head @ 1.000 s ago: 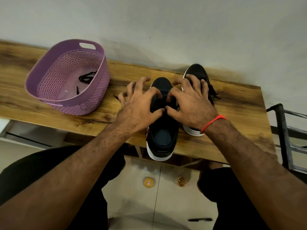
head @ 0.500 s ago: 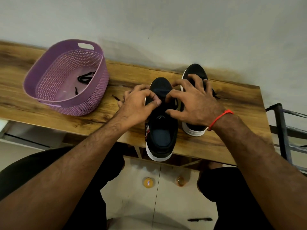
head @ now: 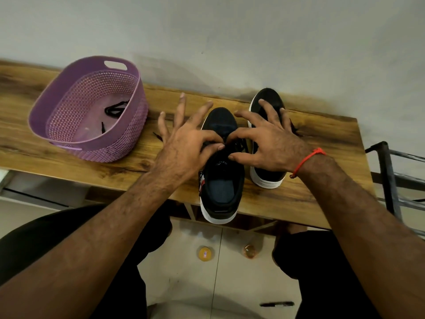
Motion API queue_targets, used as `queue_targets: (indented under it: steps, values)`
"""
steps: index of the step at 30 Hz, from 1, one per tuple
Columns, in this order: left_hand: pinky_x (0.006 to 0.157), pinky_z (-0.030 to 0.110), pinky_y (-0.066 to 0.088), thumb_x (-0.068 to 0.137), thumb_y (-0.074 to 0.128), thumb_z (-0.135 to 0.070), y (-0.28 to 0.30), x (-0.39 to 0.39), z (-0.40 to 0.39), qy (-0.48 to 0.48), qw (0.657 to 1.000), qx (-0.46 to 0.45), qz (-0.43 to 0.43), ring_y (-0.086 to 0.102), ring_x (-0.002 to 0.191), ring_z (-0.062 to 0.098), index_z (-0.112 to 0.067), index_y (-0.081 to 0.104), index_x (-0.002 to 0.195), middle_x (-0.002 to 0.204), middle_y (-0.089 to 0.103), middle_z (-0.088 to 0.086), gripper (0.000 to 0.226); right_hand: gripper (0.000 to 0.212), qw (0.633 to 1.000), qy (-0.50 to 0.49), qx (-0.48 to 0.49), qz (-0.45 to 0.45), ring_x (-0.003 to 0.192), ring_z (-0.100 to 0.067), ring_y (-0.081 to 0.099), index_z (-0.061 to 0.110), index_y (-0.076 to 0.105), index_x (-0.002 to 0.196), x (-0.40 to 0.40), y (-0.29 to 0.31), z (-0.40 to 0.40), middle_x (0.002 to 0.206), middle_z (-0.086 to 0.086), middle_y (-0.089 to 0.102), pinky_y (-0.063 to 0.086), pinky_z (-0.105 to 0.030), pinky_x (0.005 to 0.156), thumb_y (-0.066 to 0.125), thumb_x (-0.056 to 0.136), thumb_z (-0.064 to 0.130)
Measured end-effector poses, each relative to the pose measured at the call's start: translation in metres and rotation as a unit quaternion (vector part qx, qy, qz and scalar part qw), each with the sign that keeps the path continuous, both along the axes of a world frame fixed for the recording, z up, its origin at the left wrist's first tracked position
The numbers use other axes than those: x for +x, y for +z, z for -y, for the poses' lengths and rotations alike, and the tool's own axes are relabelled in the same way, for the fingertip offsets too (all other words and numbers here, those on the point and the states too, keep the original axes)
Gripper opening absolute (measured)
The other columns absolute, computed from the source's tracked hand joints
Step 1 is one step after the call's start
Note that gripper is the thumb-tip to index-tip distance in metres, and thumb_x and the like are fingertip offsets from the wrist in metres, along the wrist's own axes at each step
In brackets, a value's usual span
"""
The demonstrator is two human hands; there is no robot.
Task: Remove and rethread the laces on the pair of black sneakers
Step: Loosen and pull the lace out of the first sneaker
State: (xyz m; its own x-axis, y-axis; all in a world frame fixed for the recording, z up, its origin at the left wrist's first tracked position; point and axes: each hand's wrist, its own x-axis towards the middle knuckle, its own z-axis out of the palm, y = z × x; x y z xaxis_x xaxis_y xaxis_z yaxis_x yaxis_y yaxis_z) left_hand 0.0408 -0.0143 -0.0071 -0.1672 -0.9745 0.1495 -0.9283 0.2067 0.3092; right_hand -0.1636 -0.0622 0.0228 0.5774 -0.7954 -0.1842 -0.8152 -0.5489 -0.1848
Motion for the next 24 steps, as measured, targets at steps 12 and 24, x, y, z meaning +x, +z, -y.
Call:
queue_targets:
  steps: [12,24]
  values:
    - [0.112,0.059,0.014,0.089,0.065,-0.056,0.002,0.002,0.001,0.041,0.994,0.020,-0.096,0.009,0.151,0.027,-0.041,0.072,0.105,0.161,0.029,-0.012,0.023,0.040,0.999,-0.021,0.045,0.022,0.151,-0.028,-0.011,0.051,0.056,0.117,-0.006,0.001,0.006,0.161,0.012,0.020,-0.010,-0.068,0.114,0.060,0.081,0.067]
    - [0.103,0.052,0.026,0.078,0.069,-0.042,0.005,0.002,0.002,0.160,0.978,0.071,-0.114,0.031,0.136,0.021,-0.036,0.062,0.077,0.143,0.048,-0.018,0.009,0.044,0.998,-0.023,0.055,0.026,0.151,-0.024,-0.011,0.050,0.057,0.119,-0.009,0.004,0.007,0.157,0.014,0.029,-0.011,-0.067,0.115,0.064,0.079,0.066]
